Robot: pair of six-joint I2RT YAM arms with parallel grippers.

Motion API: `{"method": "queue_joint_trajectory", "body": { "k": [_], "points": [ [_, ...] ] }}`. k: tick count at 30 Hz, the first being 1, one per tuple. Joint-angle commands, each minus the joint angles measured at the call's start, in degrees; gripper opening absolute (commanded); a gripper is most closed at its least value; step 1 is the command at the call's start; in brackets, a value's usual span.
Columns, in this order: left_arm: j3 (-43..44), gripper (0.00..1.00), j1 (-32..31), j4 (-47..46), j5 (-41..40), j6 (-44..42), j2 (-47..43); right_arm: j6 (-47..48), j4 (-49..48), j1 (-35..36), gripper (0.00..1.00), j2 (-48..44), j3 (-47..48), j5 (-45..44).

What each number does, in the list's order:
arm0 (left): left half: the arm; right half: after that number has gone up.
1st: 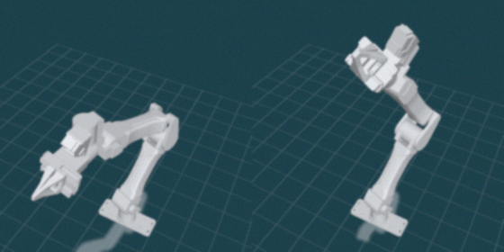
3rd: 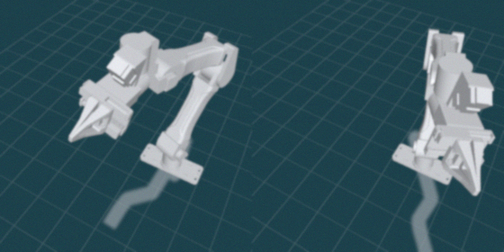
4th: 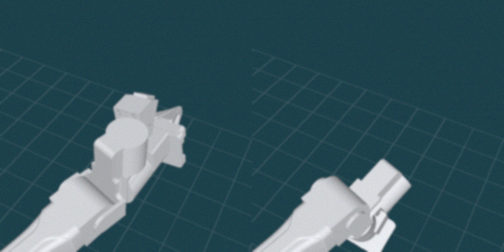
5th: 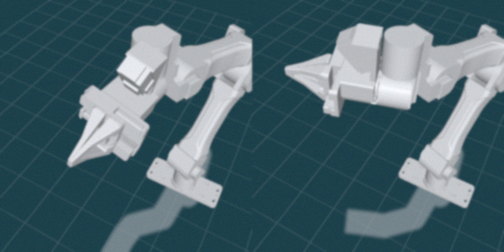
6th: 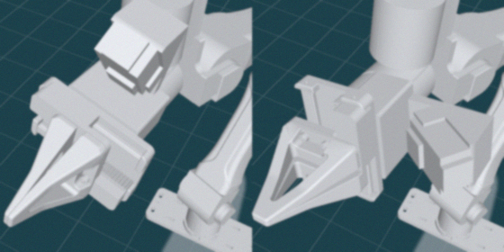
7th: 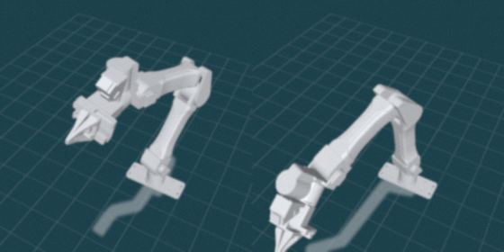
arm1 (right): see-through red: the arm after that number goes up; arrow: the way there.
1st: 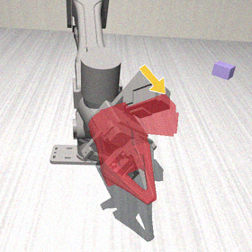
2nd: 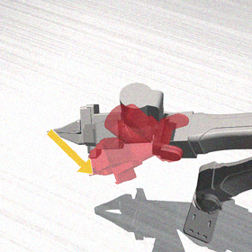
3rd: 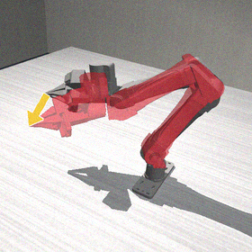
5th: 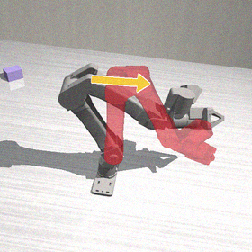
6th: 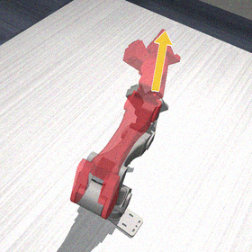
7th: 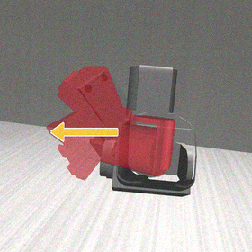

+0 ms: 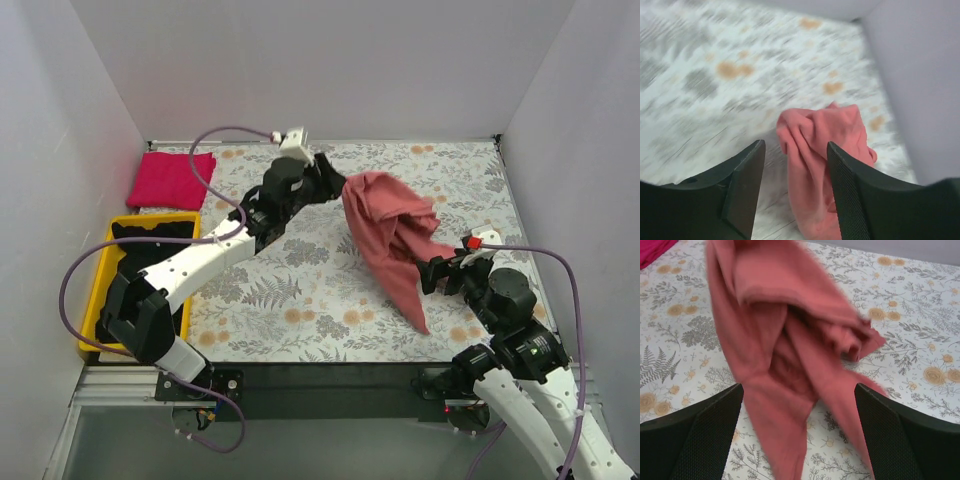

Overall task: Fold and stack the t-shirts
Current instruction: Move the tshirt to the center of the board, then flatten the tshirt out

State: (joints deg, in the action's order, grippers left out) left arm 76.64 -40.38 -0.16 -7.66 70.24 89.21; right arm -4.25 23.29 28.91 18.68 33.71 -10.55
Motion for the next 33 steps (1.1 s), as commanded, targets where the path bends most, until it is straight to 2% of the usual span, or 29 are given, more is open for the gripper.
{"method": "queue_joint_trajectory", "body": {
  "k": [1,3,4,5,9,11,15,20,25,29,33],
  "points": [
    [-14.2,0.53,3.5,-2.4,-11.7,5.0,-8.0,1.2,2.3,0.0,0.98,1.4,5.0,-0.5],
    [-19.4,0.61,6.7,4.8,-13.0,8.9,-9.4,0.2,3.2,0.1,0.98,3.4,6.1,-0.3],
    [-20.1,0.67,7.2,6.6,-12.6,8.4,-9.6,-0.2,3.5,0.0,0.98,4.4,6.3,-0.4],
    [-20.6,0.70,7.2,8.9,-11.9,5.6,-9.7,-0.7,4.0,0.0,0.98,6.8,6.6,-0.3],
    [-20.3,0.72,5.3,12.6,-2.4,1.2,-8.7,-6.1,6.0,0.0,0.98,14.4,6.9,-2.8],
    [-18.7,0.72,1.6,14.2,-0.4,-1.2,-7.3,-7.9,6.5,0.0,0.98,20.0,6.7,-4.1],
    [-11.4,0.73,-5.1,15.8,-0.1,-7.8,0.2,-11.8,7.5,-2.2,0.98,28.6,5.7,-6.9],
    [0.8,0.73,-12.4,15.4,-1.0,-16.7,12.1,-16.6,7.3,-11.5,0.98,33.5,3.2,-1.2],
    [10.4,0.73,-15.2,14.2,-2.2,-27.9,25.2,-19.3,6.5,-19.1,0.98,33.7,0.7,0.4],
    [15.2,0.73,-16.1,12.0,-0.7,-34.9,29.5,-21.3,4.9,-22.7,0.98,34.7,-2.0,3.3],
    [19.0,0.73,-16.3,10.8,-3.0,-38.9,33.3,-21.9,2.6,-24.6,0.98,35.5,-4.3,4.7]
  ]
}}
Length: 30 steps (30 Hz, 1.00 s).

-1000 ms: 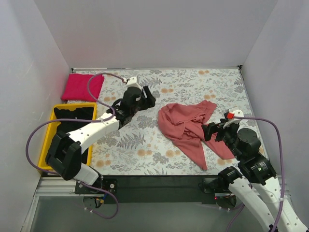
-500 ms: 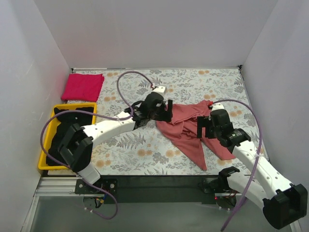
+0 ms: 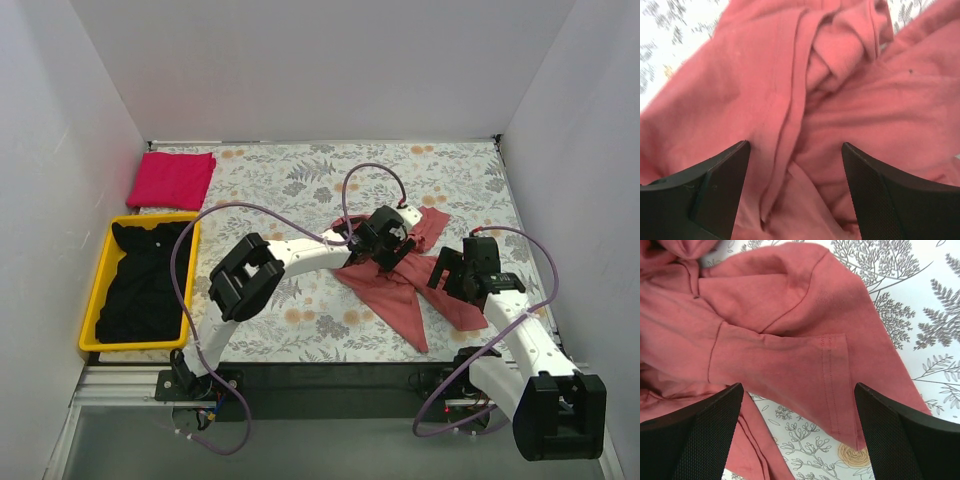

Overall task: Fold and stack the t-shirts
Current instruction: Flatten the tshirt out

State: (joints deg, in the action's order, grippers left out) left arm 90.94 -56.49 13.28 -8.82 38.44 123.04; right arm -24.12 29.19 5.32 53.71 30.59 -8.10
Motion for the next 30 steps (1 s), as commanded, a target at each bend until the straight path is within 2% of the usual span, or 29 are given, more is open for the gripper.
{"method": "queue_joint_trajectory", "body": {
  "k": [1,8,12,15,16,17,20,23,24,30],
  "points": [
    [5.2,0.73,-0.1,-2.7,-3.9,-7.8,0.2,-2.3,-3.6,-1.2,0.98,0.6,-1.4,2.6],
    [6.1,0.71,-0.2,-5.7,-10.1,-10.7,3.7,-2.6,-6.2,-1.9,0.97,2.2,-3.6,3.1],
    [6.5,0.65,-0.1,-6.6,-11.7,-11.5,5.2,-3.1,-7.9,-2.3,0.96,3.0,-5.2,3.3],
    [6.9,0.44,0.2,-7.0,-13.9,-11.5,6.0,-3.2,-9.3,-2.9,0.96,4.3,-6.3,3.9],
    [6.7,0.31,1.0,-7.2,-14.6,-11.2,5.8,-3.3,-9.6,-3.2,0.96,5.1,-6.5,4.1],
    [6.7,0.22,1.6,-6.9,-14.8,-10.0,5.5,-3.4,-9.9,-3.4,0.95,5.5,-6.8,4.3],
    [3.7,0.00,4.4,-6.8,-17.1,-7.1,1.8,-3.8,-11.0,-4.5,0.94,6.2,-7.5,5.1],
    [0.9,0.00,8.7,-4.2,-17.5,-3.8,-4.8,-3.9,-11.3,-4.7,0.93,6.0,-7.4,4.8],
    [0.1,0.00,9.8,-3.0,-16.8,0.2,-6.6,-4.0,-11.3,-4.7,0.93,5.8,-7.4,4.3],
    [-10.9,0.00,17.7,3.4,-6.5,10.2,-22.5,-3.7,-12.5,-4.7,0.91,7.4,-5.1,4.3]
  ]
}}
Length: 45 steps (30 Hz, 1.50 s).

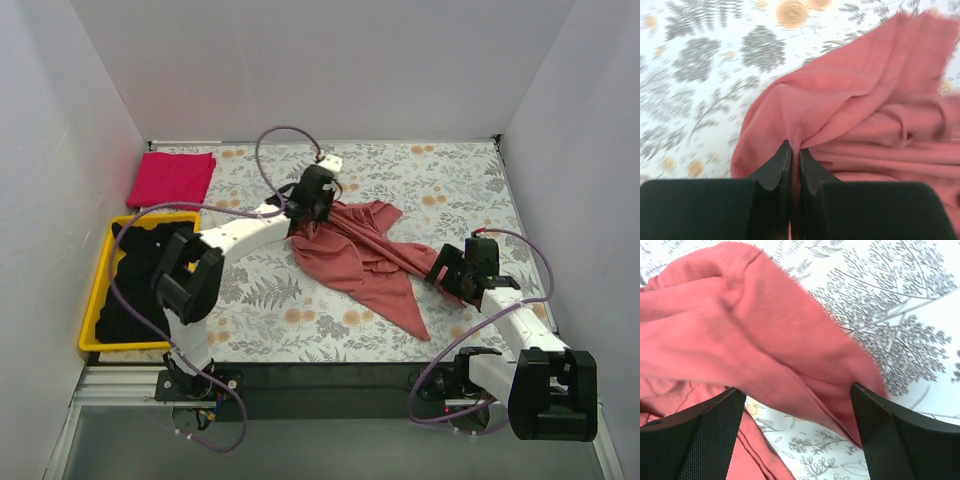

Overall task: Fold and stack the t-shirts
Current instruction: Flatten the tshirt out

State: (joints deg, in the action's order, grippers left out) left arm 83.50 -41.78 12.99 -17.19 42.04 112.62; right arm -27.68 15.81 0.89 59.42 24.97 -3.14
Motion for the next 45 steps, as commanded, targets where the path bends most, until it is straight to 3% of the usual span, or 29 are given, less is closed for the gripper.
{"method": "queue_joint_trajectory", "body": {
  "k": [1,4,8,18,21,22,24,27,30,32,36,39,40,41,43,45],
  "points": [
    [-5.3,0.00,3.9,4.0,3.6,8.0,-13.7,0.0,0.5,-0.3,0.90,2.0,1.2,-0.6],
    [-13.3,0.00,4.5,3.8,10.1,10.5,-20.0,2.3,-0.7,-0.4,0.84,5.1,3.8,0.6],
    [-18.2,0.00,5.5,3.7,11.9,12.5,-25.1,4.0,-2.6,-0.3,0.82,8.4,6.2,4.4],
    [-24.6,0.00,8.0,-0.3,14.9,13.8,-29.6,9.2,-7.1,2.4,0.69,18.0,8.9,16.9],
    [-25.8,0.00,8.1,-1.1,14.6,13.9,-29.9,10.0,-6.8,3.7,0.49,19.3,10.1,17.5],
    [-25.9,0.00,8.2,-1.0,14.6,13.9,-30.2,9.9,-6.3,3.7,0.20,19.2,10.8,17.3],
    [-26.3,0.00,8.2,-1.8,14.8,14.2,-31.1,9.1,-5.7,3.7,0.01,17.9,12.2,13.5],
    [-26.3,0.00,8.6,-2.4,17.0,15.3,-31.3,8.9,-2.3,3.6,0.01,15.4,20.3,4.7],
    [-26.4,0.00,9.0,-3.3,21.0,16.2,-31.8,9.6,-0.6,3.6,0.01,16.0,34.5,-2.2],
    [-26.8,0.00,9.7,-4.2,22.3,16.9,-32.2,10.2,-0.5,3.7,0.01,20.0,46.7,-1.9],
    [-28.0,0.00,11.3,-5.9,23.7,18.0,-32.6,11.8,0.1,4.6,0.01,32.6,65.4,6.9],
    [-28.7,0.00,12.2,-6.8,23.0,18.3,-32.7,13.1,1.5,6.7,0.19,40.3,75.0,7.5],
    [-28.8,0.00,12.6,-6.7,21.6,18.3,-32.7,14.3,2.5,7.2,0.47,42.6,75.9,7.4],
    [-29.1,0.00,12.7,-6.7,20.8,18.5,-32.8,14.8,3.4,8.2,0.60,43.5,76.8,7.3],
    [-29.1,0.00,13.2,-6.1,18.5,19.4,-32.3,15.7,8.3,8.9,0.70,44.6,77.2,7.2],
    [-28.8,0.00,13.6,-5.2,18.1,20.1,-30.9,17.0,10.0,9.6,0.71,43.2,73.3,6.0]
  ]
}}
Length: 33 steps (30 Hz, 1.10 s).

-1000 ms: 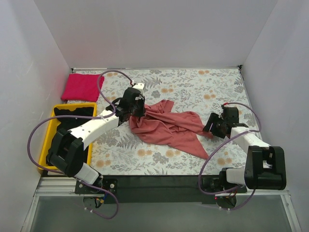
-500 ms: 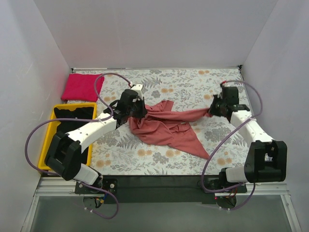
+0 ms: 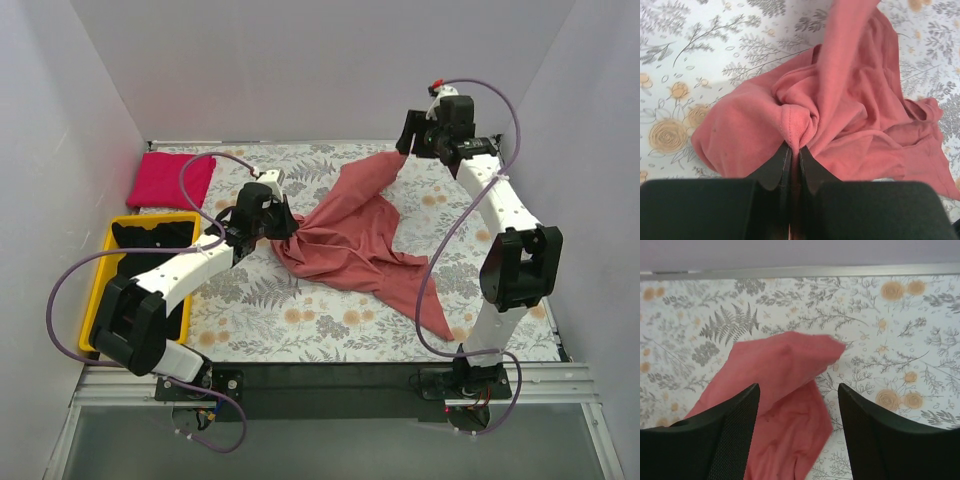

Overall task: Fold and stack the t-shirts
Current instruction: Flatten the tshirt out

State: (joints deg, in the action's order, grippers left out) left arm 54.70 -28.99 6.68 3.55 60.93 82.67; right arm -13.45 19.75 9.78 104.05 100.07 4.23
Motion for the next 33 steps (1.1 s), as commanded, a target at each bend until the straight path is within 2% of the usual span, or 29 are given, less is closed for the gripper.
{"method": "queue_joint_trajectory", "body": {
  "k": [1,5,9,15,19,23,25,26,27,28,29,31,33],
  "points": [
    [0.5,0.00,1.2,2.0,-2.8,2.1,-0.5,2.8,6.1,0.8,0.71,-4.3,-8.5,-1.2],
    [0.7,0.00,1.7,2.6,-2.8,3.1,0.3,6.1,6.1,2.6,0.69,-11.8,-24.3,-0.7],
    [0.7,0.00,1.9,3.0,-2.8,3.2,0.3,9.0,5.5,5.9,0.68,-16.3,-35.0,0.8],
    [-0.4,0.00,1.9,4.0,-6.1,3.5,-0.7,12.7,5.4,12.6,0.68,-11.9,-35.7,-1.9],
    [-3.0,0.00,1.9,4.5,-6.8,4.7,-2.5,12.6,5.2,13.4,0.68,-6.3,-34.3,-3.3],
    [-6.4,0.00,2.2,4.9,-7.9,6.0,-5.1,12.3,4.2,13.2,0.65,-3.4,-33.7,-10.6],
    [-8.4,0.00,2.6,5.4,-9.1,7.2,-6.8,12.3,4.2,12.1,0.52,-2.2,-33.1,-12.1],
    [-9.0,0.00,2.8,5.7,-9.8,7.6,-7.4,11.8,4.2,11.3,0.43,-1.9,-32.9,-12.3],
    [-9.8,0.01,3.3,5.9,-10.3,8.0,-8.1,11.4,4.1,10.4,0.14,-1.8,-32.7,-12.1],
    [-10.9,0.04,3.7,6.3,-11.3,8.9,-9.4,10.7,4.1,7.8,0.05,-1.9,-32.3,-12.1],
    [-11.5,0.07,4.0,6.5,-11.6,9.3,-10.1,9.2,4.0,6.4,0.01,-2.1,-32.0,-12.7],
    [-12.7,0.13,5.3,7.0,-12.3,10.3,-11.5,7.1,4.0,1.3,0.01,-2.4,-30.8,-13.1],
    [-13.1,0.14,6.9,7.5,-12.8,10.9,-12.4,2.7,4.0,-2.6,0.01,-3.1,-30.4,-12.1]
  ]
}}
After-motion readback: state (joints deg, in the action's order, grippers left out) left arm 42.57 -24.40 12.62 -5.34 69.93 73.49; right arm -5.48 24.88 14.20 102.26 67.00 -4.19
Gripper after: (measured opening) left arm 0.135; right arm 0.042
